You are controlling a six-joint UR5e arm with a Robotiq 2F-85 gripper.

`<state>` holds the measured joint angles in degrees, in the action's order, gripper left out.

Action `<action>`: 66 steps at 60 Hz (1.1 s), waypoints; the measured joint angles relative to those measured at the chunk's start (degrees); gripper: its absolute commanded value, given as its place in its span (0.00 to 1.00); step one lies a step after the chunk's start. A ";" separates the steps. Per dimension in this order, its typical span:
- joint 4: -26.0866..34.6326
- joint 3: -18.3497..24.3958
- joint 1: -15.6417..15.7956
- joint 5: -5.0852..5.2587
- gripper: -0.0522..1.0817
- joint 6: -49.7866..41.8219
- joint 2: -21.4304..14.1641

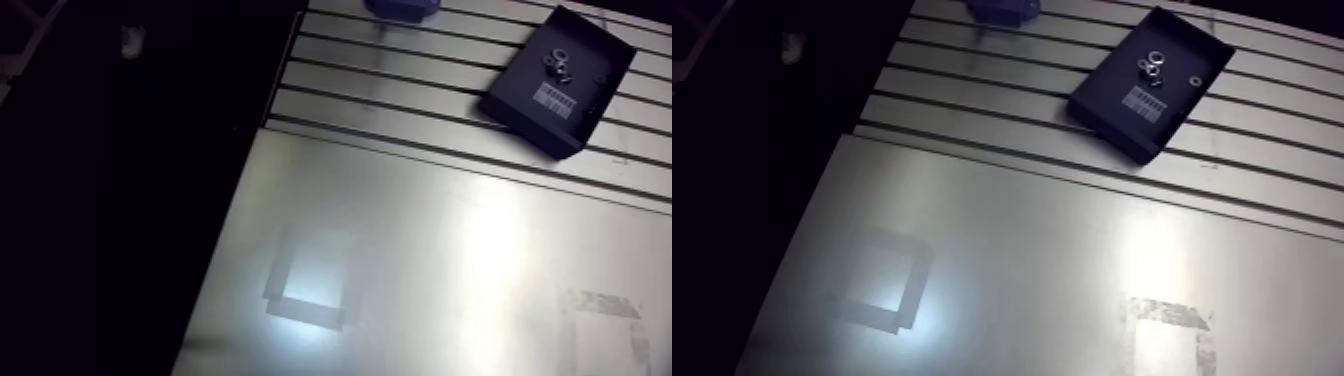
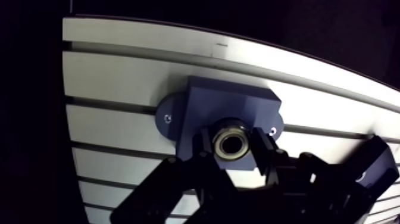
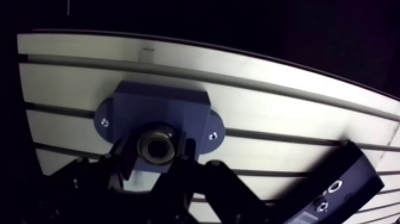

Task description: Pick up the bearing and press it into the housing until flush.

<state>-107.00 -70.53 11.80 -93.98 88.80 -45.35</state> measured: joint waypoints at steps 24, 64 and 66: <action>-0.08 -0.09 0.02 0.16 0.64 0.01 0.10; -0.09 -0.08 0.05 0.15 0.54 0.01 0.25; -0.08 -0.09 0.06 0.15 0.35 0.01 0.24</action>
<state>-107.08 -70.62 11.85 -93.83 88.82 -45.12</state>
